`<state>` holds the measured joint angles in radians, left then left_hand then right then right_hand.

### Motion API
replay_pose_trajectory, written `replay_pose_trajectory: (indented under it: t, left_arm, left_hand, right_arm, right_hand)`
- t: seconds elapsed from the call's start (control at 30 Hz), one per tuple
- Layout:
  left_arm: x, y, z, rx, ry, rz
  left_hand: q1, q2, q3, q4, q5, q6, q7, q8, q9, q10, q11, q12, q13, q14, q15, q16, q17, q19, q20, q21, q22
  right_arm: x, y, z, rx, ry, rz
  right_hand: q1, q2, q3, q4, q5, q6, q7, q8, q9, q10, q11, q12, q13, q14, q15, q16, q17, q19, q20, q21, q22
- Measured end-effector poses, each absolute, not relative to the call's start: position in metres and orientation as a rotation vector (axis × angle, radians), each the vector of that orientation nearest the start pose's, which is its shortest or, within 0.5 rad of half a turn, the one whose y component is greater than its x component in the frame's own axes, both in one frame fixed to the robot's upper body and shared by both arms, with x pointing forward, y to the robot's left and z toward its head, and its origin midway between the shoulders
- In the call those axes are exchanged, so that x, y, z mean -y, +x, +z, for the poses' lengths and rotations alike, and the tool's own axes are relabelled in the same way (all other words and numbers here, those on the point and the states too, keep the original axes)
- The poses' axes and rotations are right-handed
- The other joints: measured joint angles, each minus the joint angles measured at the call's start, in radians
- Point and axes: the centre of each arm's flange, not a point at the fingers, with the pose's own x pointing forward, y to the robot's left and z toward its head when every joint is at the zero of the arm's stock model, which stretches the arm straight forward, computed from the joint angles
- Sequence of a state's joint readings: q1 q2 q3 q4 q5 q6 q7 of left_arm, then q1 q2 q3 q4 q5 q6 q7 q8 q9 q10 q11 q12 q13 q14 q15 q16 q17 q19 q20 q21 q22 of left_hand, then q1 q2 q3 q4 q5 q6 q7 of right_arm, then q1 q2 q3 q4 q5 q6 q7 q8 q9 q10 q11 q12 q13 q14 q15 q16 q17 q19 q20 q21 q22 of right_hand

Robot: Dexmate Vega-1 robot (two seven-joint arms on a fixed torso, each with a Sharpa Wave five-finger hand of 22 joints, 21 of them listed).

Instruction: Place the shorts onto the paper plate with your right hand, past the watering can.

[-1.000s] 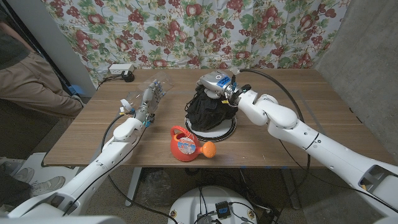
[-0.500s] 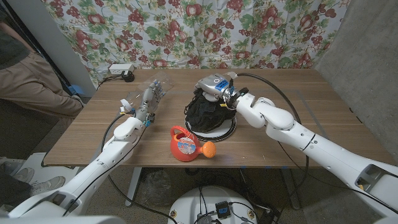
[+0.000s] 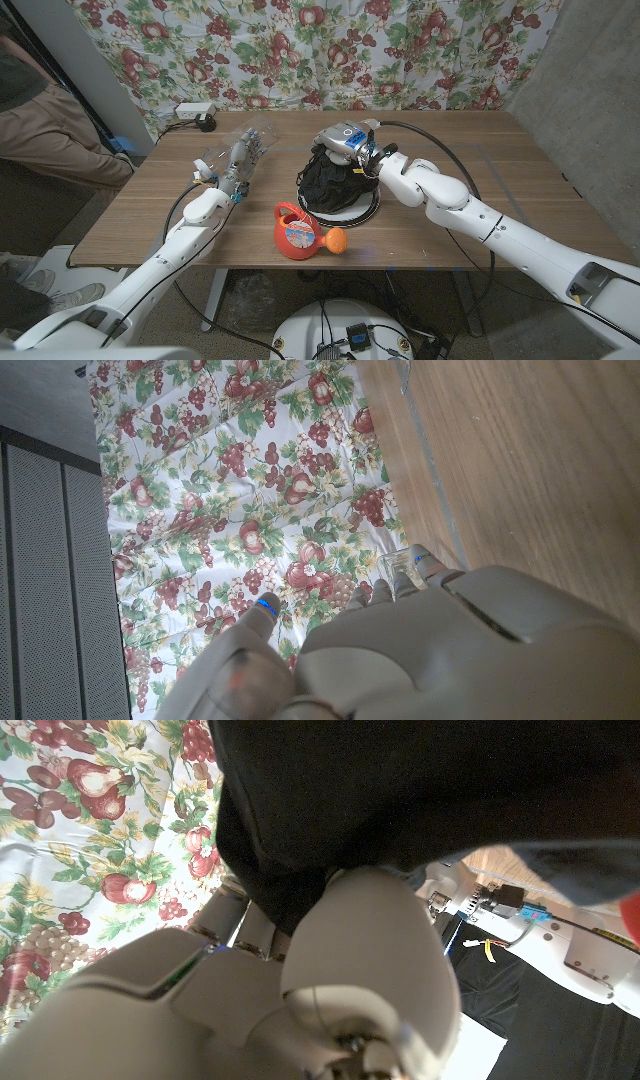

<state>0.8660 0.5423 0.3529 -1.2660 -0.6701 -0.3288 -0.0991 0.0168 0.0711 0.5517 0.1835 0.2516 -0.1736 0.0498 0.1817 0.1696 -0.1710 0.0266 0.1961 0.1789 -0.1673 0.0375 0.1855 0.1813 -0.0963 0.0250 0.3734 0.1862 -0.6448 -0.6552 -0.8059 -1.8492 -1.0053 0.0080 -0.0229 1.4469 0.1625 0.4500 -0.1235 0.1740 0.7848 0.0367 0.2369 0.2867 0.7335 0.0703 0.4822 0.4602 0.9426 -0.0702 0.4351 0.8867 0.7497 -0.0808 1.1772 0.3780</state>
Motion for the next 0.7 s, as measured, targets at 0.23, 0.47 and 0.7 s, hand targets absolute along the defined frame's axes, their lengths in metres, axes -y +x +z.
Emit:
replay_pose_trajectory:
  t: [0.23,0.47,0.7]
  left_arm:
    - [-0.3128,0.6492,-0.0439,0.586,-0.019,-0.225]
    - [-0.3122,0.6482,-0.0447,0.586,-0.018,-0.227]
    - [-0.3135,0.6461,-0.0450,0.588,-0.016,-0.224]
  left_hand:
    - [0.000,0.000,0.000,0.000,0.000,0.000,0.000,0.000,0.000,0.000,0.000,0.000,0.000,0.000,0.000,0.000,0.000,0.000,0.000,0.000,0.000]
    - [0.000,0.000,0.000,0.000,0.000,0.000,0.000,0.000,0.000,0.000,0.000,0.000,0.000,0.000,0.000,0.000,0.000,0.000,0.000,0.000,0.000]
    - [0.000,0.000,0.000,0.000,0.000,0.000,0.000,0.000,0.000,0.000,0.000,0.000,0.000,0.000,0.000,0.000,0.003,0.000,0.000,-0.004,0.000]
  right_arm:
    - [0.0560,0.5426,0.0308,1.148,-1.760,0.090]
    - [0.0549,0.5433,0.0293,1.142,-1.768,0.098]
    - [0.0549,0.5434,0.0272,1.130,-1.784,0.112]
  right_hand:
    - [0.004,0.004,0.009,0.007,0.000,-0.078,0.007,-0.035,0.000,-0.076,-0.007,-0.040,-0.015,-0.017,-0.020,-0.088,-0.067,-0.052,0.013,0.018,-0.031]
    - [-0.025,-0.012,0.011,-0.005,0.000,-0.119,0.014,-0.042,0.000,-0.147,-0.015,-0.088,-0.042,-0.005,-0.032,-0.151,-0.125,-0.096,0.018,0.027,-0.066]
    - [-0.144,-0.049,-0.048,0.032,-0.001,-0.181,0.022,-0.042,-0.004,-0.212,0.011,-0.168,-0.078,-0.164,-0.028,-0.224,-0.199,-0.183,0.025,0.019,-0.146]
